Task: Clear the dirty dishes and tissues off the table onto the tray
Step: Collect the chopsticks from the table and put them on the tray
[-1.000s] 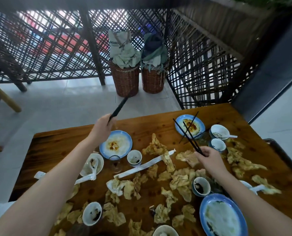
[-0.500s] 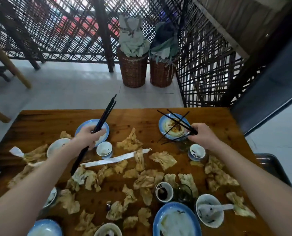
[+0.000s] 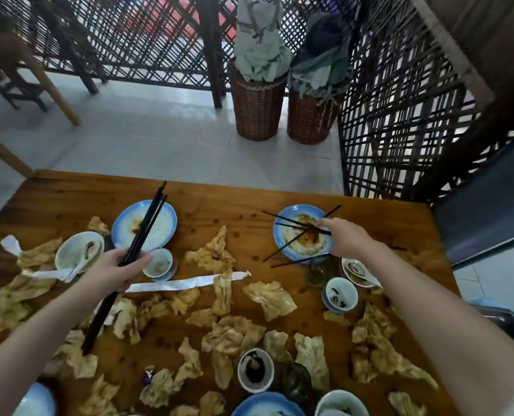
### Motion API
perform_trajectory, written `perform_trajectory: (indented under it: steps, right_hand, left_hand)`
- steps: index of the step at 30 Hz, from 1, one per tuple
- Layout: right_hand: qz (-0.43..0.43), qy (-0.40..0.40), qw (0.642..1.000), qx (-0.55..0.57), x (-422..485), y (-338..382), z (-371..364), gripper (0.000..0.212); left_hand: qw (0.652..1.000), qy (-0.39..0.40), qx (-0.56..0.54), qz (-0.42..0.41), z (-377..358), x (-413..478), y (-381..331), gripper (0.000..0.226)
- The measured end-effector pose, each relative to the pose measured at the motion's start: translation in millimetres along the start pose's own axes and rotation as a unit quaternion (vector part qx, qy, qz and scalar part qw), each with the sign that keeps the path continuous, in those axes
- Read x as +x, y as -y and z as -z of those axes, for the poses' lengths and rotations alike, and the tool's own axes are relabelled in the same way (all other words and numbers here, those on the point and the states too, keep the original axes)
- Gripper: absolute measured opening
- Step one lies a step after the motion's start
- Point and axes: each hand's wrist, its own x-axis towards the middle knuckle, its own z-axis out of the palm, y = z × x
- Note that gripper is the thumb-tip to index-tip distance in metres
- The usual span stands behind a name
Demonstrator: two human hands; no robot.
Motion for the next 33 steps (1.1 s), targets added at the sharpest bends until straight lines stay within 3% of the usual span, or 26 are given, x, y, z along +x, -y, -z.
perform_trajectory:
  steps: [3, 7, 11, 18, 23, 28, 33]
  right_hand:
    - [0.034, 0.026, 0.998, -0.053, 14.5, -5.4, -8.5, 0.077]
    - [0.041, 0.075, 0.993, -0.080, 27.4, -10.6, -17.3, 0.104]
    - [0.036, 0.082, 0.993, -0.078, 41.6, -16.1, -20.9, 0.108]
    - [0.048, 0.033, 0.997, -0.055, 42.5, -24.4, -25.0, 0.073]
    - [0.062, 0.064, 0.995, -0.045, 40.0, -25.7, -25.1, 0.028]
    - [0.065, 0.076, 0.994, -0.050, 37.9, -20.8, -28.4, 0.029]
    - [0.061, -0.016, 0.998, -0.028, 29.3, -12.8, -8.4, 0.013]
  left_hand:
    - [1.000, -0.014, 0.000, 0.008, -3.8, 4.1, -1.0, 0.028]
    - [1.000, -0.021, -0.007, 0.013, -6.2, 8.5, -2.1, 0.039]
    - [0.999, -0.032, -0.006, 0.023, -9.9, 16.9, 0.7, 0.035]
    - [0.998, -0.042, -0.014, 0.036, -16.6, 22.5, 3.1, 0.026]
    - [0.998, -0.040, -0.018, 0.038, -19.2, 20.8, 3.3, 0.023]
    - [0.999, -0.040, -0.012, 0.026, -18.3, 14.3, 4.3, 0.021]
    - [0.999, -0.045, -0.014, 0.012, -8.8, 6.4, 6.9, 0.026]
